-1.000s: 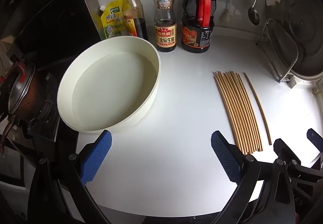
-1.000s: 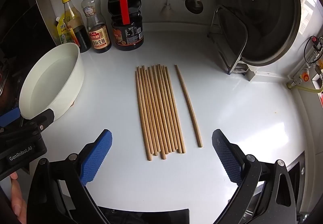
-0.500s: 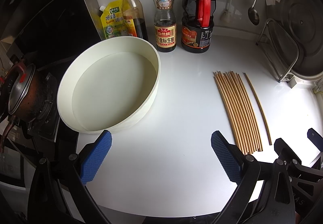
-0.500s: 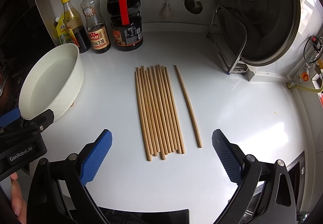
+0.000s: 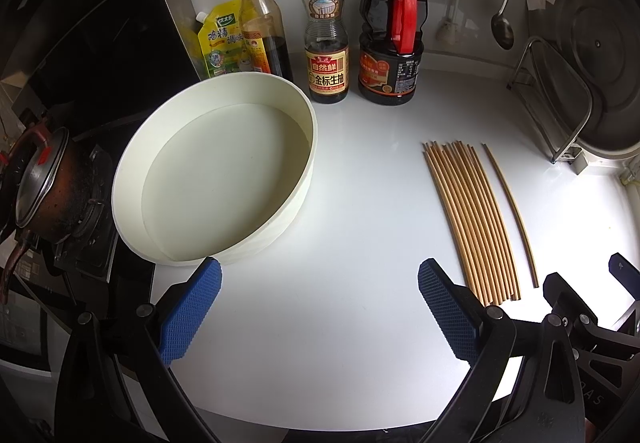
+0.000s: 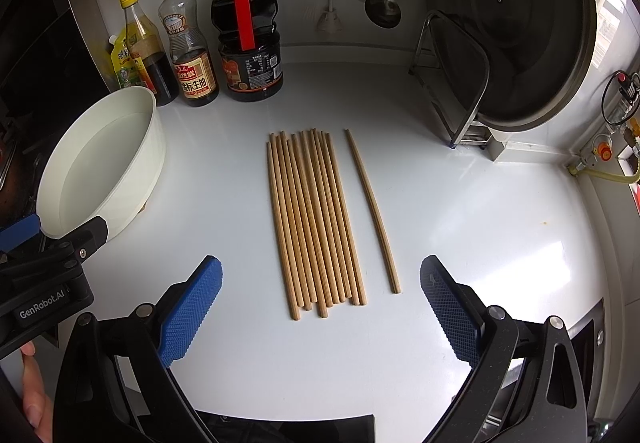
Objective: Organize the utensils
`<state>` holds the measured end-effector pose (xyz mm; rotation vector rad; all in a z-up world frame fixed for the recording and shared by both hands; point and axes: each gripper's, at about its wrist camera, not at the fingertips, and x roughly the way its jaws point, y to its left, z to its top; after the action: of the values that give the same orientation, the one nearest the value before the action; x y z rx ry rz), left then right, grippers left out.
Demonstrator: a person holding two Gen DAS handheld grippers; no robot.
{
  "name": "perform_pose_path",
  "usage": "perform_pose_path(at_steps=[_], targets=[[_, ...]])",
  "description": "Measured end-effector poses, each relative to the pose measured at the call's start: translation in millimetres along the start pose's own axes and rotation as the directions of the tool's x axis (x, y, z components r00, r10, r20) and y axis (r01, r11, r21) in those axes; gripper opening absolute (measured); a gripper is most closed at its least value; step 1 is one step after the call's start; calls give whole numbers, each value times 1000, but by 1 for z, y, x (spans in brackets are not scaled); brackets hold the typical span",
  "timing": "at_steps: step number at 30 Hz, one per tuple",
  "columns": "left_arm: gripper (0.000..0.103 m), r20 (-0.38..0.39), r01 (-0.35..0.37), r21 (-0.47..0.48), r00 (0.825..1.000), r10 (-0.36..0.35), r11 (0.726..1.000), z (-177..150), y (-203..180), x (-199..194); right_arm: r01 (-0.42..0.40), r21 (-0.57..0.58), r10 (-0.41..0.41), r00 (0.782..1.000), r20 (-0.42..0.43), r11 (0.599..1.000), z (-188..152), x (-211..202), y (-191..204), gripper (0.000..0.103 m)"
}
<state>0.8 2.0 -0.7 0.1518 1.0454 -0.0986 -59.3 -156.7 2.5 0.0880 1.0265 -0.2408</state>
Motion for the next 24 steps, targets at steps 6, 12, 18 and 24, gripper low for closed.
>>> perform_pose_path(at_steps=[6, 12, 18, 24], targets=[[97, 0, 0, 0, 1000, 0, 1000, 0, 0, 0, 0, 0, 0, 1000, 0, 1000, -2, 2, 0, 95], [97, 0, 1, 0, 1000, -1, 1000, 0, 0, 0, -1, -1, 1, 1000, 0, 1000, 3, -1, 1, 95], [97, 0, 1, 0, 1000, -1, 1000, 0, 0, 0, -3, -1, 3, 1000, -1, 1000, 5, 0, 1, 95], [97, -3, 1, -1, 1000, -1, 1000, 0, 2, -1, -4, -4, 4, 1000, -3, 1000, 5, 1, 2, 95]])
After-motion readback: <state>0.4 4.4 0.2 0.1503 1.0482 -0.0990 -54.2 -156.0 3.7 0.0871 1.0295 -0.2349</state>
